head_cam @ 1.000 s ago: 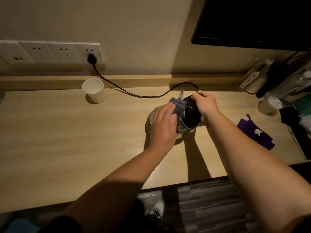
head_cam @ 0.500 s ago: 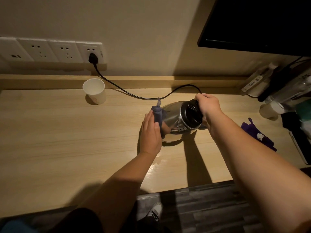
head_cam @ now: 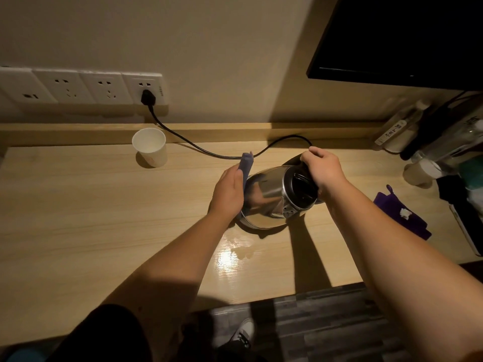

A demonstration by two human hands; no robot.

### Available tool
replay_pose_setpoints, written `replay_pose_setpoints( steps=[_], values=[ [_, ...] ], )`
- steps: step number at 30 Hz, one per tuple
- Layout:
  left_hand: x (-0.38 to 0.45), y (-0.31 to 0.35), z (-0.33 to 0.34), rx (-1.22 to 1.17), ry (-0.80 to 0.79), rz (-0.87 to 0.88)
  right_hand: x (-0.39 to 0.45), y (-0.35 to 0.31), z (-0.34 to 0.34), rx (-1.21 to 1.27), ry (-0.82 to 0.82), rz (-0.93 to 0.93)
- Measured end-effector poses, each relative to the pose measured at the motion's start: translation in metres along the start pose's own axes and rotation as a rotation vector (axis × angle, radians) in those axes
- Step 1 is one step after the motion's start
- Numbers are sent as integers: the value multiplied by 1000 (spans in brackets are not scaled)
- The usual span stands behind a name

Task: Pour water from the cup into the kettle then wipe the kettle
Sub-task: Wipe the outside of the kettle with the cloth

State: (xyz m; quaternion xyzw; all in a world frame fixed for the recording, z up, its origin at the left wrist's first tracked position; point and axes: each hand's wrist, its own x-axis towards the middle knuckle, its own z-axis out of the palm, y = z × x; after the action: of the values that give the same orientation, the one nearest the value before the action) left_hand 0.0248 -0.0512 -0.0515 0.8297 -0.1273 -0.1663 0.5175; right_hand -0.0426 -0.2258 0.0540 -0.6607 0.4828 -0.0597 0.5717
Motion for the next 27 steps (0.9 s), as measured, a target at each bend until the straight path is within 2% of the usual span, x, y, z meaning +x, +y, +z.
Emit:
replay_pose_setpoints(
  steps=[3, 6, 10, 17, 21, 27],
  values=[
    [26, 22, -10, 108, -218, 57, 0, 1, -3, -31, -43, -39],
    [46, 28, -13, 141, -489, -20, 2, 4, -7, -70, -90, -90],
    [59, 29, -9, 182, -591, -43, 7, 10, -13, -79, -110, -134],
    [48, 23, -4, 179, -504, -23, 12, 12, -10, -78, -79, -136],
    [26, 6, -9, 102, -351, -39, 10, 6, 1, -104, -74, -125],
    [-23, -14, -4, -51, -102, -151, 4, -4, 19, -127, -81, -110]
  ],
)
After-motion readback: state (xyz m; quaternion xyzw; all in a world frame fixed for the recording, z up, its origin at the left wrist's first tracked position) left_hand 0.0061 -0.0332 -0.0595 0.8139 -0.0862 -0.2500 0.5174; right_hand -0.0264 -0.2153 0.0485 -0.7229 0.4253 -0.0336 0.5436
